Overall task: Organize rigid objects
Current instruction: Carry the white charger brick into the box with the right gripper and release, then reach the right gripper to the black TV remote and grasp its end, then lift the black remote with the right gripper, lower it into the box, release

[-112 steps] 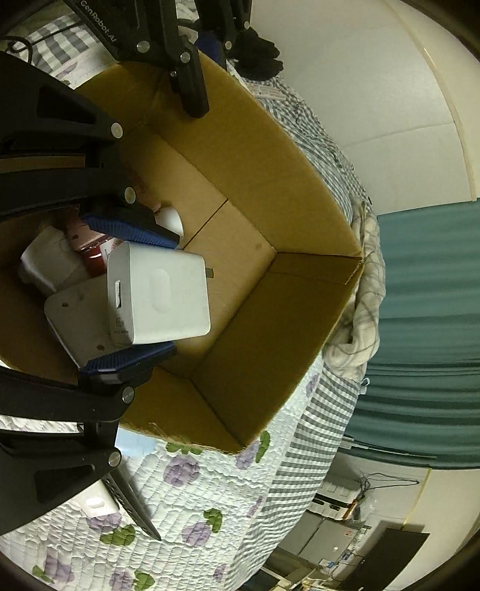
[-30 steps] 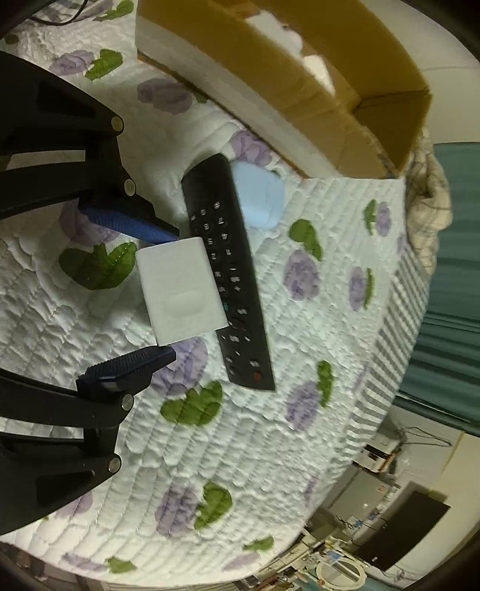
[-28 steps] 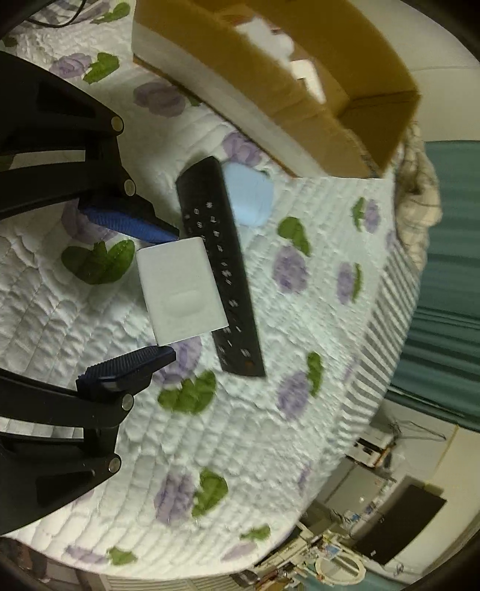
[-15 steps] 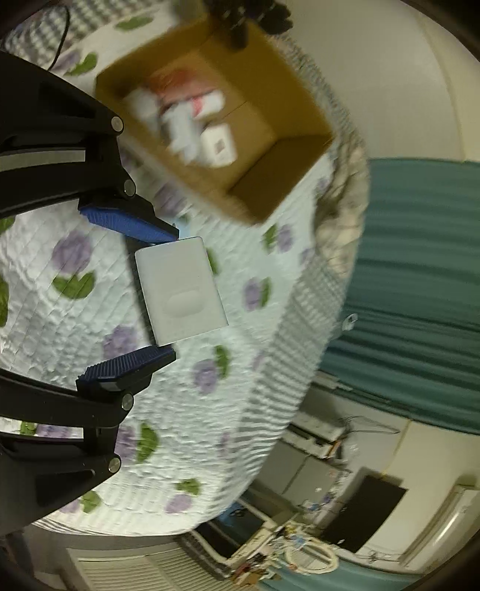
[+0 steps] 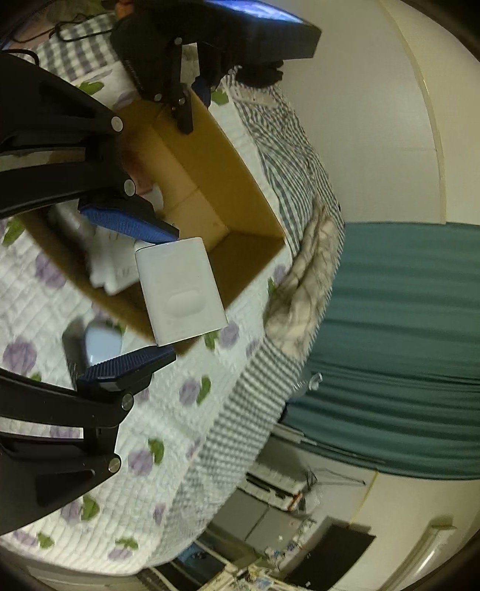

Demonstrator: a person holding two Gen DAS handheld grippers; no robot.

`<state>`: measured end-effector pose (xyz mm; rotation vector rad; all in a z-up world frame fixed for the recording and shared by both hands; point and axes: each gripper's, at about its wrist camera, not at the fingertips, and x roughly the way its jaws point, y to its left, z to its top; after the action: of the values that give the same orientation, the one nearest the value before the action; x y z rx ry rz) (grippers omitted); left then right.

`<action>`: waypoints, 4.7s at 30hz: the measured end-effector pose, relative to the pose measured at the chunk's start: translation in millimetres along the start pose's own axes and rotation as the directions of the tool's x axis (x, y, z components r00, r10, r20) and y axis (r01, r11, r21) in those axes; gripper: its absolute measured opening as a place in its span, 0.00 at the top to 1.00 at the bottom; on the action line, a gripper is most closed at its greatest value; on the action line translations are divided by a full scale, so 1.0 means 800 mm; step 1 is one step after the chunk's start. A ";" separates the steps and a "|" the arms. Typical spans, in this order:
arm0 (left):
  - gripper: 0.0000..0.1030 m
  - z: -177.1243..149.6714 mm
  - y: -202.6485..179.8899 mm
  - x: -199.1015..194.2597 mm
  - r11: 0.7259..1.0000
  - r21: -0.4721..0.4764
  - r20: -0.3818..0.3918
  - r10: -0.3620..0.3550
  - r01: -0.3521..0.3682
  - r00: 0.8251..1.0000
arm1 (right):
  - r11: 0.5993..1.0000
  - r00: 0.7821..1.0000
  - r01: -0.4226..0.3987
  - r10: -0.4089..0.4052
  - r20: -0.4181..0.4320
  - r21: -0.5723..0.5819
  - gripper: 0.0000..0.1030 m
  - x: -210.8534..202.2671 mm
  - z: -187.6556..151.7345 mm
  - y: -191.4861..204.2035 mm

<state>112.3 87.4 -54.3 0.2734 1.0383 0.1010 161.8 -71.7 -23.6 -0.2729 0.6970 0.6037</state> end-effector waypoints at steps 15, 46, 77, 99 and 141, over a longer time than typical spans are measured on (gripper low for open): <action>0.87 0.002 0.003 0.002 1.000 -0.007 0.007 -0.012 0.012 1.000 | 0.997 0.988 -0.074 0.075 -0.133 0.013 0.44 0.098 -0.023 0.037; 0.87 0.002 0.002 0.005 1.000 -0.004 0.009 -0.004 0.004 1.000 | 0.894 0.944 0.329 -0.304 -0.130 0.304 0.09 -0.041 -0.070 -0.150; 0.87 0.000 0.003 0.002 1.000 -0.001 0.012 -0.004 0.004 1.000 | 0.845 0.912 0.352 -0.213 -0.351 0.402 0.22 0.098 -0.131 -0.165; 0.87 -0.001 0.003 0.002 1.000 -0.006 0.012 -0.008 0.008 1.000 | 0.802 0.908 0.336 -0.137 -0.395 0.494 0.38 0.117 -0.156 -0.170; 0.87 -0.004 0.006 0.002 1.000 -0.016 0.013 -0.019 0.020 1.000 | 0.982 0.998 -0.045 0.037 0.047 0.181 0.81 -0.055 0.002 0.004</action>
<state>110.9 93.0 -56.0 0.2487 1.0265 0.0900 133.9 -87.1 6.9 -0.0752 0.7122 0.5795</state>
